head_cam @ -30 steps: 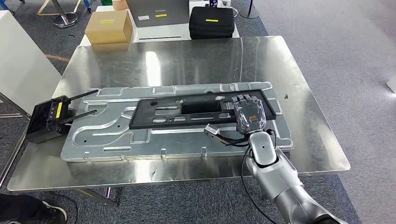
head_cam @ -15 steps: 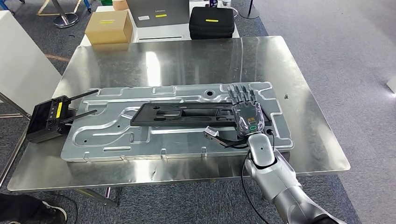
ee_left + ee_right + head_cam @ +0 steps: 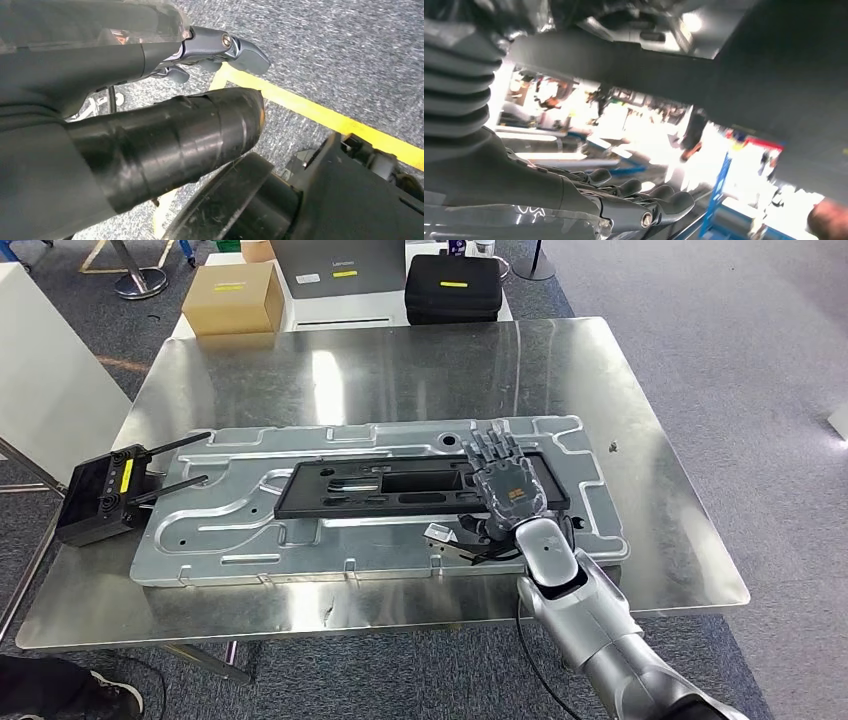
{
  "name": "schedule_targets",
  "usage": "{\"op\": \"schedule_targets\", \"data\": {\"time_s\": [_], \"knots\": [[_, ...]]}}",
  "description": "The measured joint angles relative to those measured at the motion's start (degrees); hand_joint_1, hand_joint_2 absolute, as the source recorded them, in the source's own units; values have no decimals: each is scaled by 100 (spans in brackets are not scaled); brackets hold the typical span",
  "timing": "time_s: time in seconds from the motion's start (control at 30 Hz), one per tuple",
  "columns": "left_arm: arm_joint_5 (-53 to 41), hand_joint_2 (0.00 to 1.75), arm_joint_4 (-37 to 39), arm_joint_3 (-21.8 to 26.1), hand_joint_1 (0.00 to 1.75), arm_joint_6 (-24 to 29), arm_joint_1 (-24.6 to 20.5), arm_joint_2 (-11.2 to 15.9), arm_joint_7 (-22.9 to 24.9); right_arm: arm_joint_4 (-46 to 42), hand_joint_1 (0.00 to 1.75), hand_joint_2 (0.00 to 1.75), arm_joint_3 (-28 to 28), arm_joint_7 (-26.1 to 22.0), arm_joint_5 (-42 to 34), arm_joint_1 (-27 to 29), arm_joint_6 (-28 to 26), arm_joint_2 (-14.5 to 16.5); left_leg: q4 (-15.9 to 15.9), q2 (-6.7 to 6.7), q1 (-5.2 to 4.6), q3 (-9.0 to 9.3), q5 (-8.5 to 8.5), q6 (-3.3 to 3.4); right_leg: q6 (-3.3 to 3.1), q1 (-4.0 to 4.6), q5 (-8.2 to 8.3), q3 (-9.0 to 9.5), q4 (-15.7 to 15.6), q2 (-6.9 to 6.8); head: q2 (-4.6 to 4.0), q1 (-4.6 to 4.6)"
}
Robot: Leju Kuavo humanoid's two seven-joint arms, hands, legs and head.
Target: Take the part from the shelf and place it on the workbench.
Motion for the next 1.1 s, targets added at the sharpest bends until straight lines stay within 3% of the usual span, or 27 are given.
{"op": "schedule_targets", "data": {"time_s": [0.2,0.37,0.5,0.57,0.8,0.93,1.1], "knots": [[28,0,0,217,0,83,63,1,54,-956,0,0,477,-116,-758,-75,1396,-603,6,-1,-4,-1,-1,1,1,-3,0,1,-2,-2,0,0],[40,0,0,377,0,131,100,1,72,-1825,0,0,769,-196,-1380,-118,1989,-1456,12,-4,-4,-8,-5,7,4,-5,2,7,-10,-10,0,0],[54,0,0,472,0,154,109,1,92,-2333,0,0,911,-235,-1670,-112,2150,-2000,12,-3,-5,-8,-8,10,7,-5,3,9,-14,-9,0,0],[71,0,0,516,0,168,109,1,108,-2587,0,0,927,-210,-1868,-26,1900,-2219,14,-3,-4,3,-9,12,7,-4,3,9,-16,-10,0,0],[98,0,0,635,0,211,114,-1,158,-3630,0,0,539,-258,-2121,996,-15,-2692,12,-7,-1,4,-15,11,12,1,-1,14,-16,-19,0,1],[45,0,0,652,0,240,114,-7,248,-4147,0,0,-98,-757,-2173,1935,-1904,-2364,9,-8,2,-8,-24,15,15,2,-7,19,-16,-19,0,0],[39,0,0,652,0,244,97,-11,260,-4463,0,0,-491,-893,-2212,2501,-2230,-2051,9,-3,2,-5,-26,15,17,2,-6,21,-15,-12,0,0]]}}
